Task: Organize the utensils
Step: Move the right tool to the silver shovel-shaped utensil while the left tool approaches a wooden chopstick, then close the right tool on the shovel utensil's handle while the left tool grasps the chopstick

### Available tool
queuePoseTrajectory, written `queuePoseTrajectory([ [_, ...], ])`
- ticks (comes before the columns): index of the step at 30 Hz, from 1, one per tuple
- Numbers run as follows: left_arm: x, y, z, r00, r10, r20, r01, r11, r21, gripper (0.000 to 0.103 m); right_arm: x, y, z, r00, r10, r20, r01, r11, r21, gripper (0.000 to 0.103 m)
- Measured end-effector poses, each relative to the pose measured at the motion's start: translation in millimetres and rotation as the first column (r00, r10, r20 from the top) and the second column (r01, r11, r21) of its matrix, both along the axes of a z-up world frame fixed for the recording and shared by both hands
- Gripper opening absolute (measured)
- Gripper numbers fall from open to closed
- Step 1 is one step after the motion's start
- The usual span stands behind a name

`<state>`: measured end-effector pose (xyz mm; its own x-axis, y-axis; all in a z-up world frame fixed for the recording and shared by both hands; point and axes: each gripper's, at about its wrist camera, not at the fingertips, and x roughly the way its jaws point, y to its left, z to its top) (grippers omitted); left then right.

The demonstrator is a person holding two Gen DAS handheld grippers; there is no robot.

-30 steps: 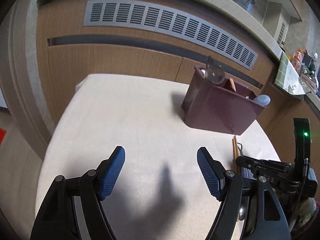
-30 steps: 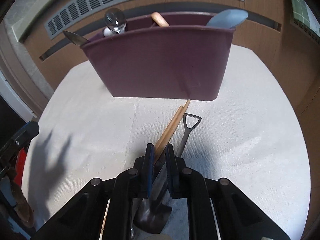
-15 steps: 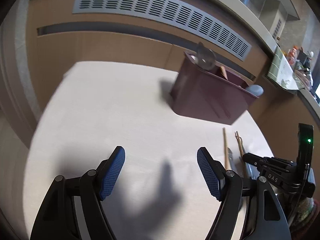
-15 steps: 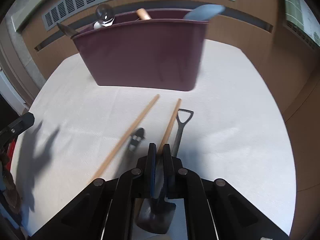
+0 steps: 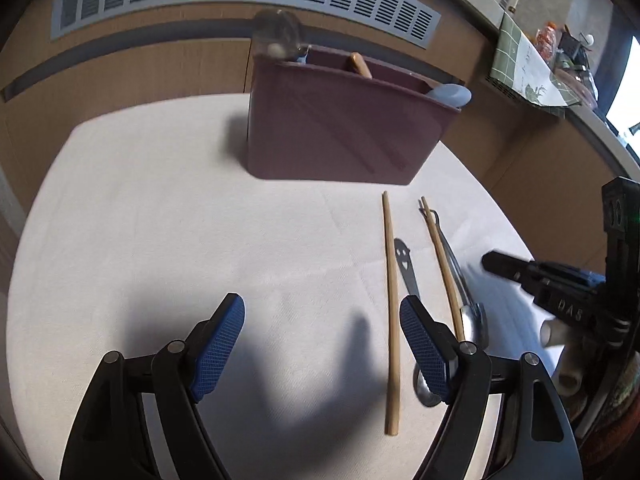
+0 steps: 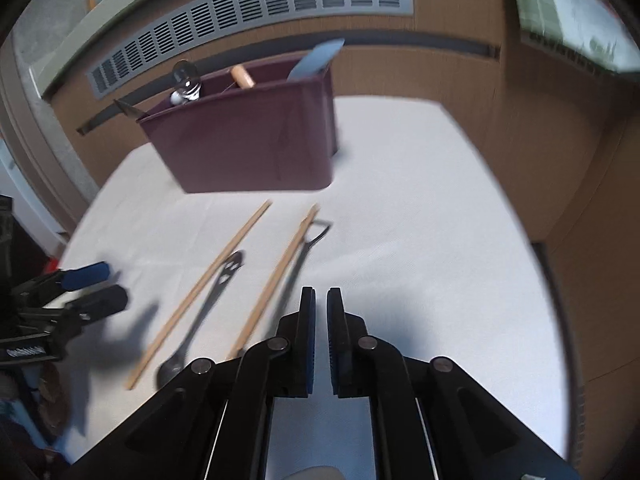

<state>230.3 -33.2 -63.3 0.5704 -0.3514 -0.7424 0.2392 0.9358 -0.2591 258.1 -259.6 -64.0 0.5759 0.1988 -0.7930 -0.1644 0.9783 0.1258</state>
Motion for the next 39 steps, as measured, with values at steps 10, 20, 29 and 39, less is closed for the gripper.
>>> queuePoseTrajectory([
  [10,0,-2,2,1.0,0.004,-0.008,-0.004,0.999,0.042,0.074,19,26,-21,0.999,-0.01,-0.049,0.008,0.999,-0.032,0.014],
  [20,0,-46,-4,0.989,-0.138,-0.059,0.139,0.99,0.022,0.045,-10,-14,-19,0.995,-0.097,-0.002,0.096,0.99,-0.103,0.014],
  [29,5,-72,-10,0.988,-0.146,-0.051,0.151,0.978,0.143,0.028,-20,-25,-19,0.994,-0.108,0.028,0.109,0.992,-0.057,0.017],
  [39,10,-35,-12,0.998,-0.052,-0.021,0.055,0.968,0.246,0.024,-20,-26,-19,0.994,-0.105,0.026,0.106,0.994,-0.039,0.018],
])
